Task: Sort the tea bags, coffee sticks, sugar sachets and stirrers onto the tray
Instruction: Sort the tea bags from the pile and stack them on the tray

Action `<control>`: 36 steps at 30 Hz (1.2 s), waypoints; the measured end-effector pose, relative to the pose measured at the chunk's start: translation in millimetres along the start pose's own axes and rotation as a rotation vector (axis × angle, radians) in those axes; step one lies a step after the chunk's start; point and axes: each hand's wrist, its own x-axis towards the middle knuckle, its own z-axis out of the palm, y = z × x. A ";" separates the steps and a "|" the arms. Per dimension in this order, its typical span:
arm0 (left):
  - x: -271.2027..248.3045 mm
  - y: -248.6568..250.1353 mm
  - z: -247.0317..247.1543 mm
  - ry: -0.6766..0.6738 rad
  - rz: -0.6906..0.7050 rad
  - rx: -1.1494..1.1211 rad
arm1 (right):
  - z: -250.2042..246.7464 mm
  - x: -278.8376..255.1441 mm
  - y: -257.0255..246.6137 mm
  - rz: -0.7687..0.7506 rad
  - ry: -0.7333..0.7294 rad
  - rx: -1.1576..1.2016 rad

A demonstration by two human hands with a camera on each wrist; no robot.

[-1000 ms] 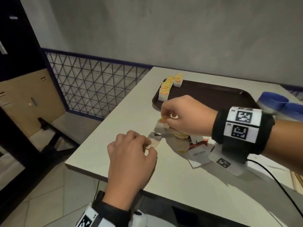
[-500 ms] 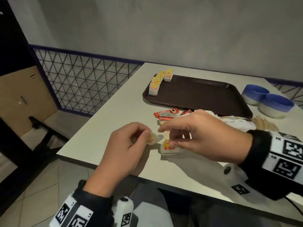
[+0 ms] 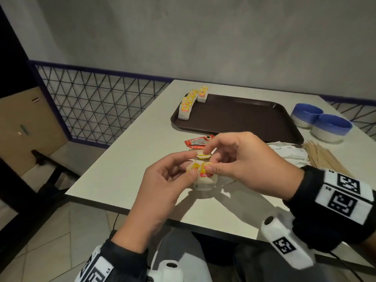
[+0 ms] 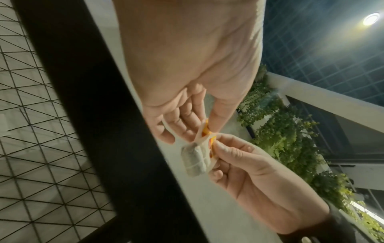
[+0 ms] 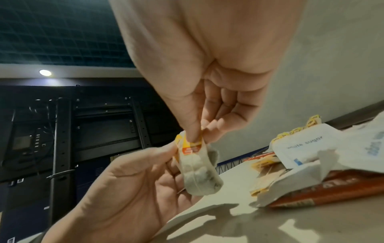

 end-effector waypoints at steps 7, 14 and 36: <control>5.1 -4.2 3.0 0.234 0.001 -0.032 | -10.7 -8.6 -5.1 -0.056 -0.075 -0.095; -2.6 -2.9 10.7 0.083 0.036 0.091 | -4.3 -1.1 -11.0 -0.078 -0.128 -0.200; 1.8 -14.3 -9.1 -0.074 -0.037 -0.059 | -16.9 13.0 -6.6 0.220 -0.127 0.221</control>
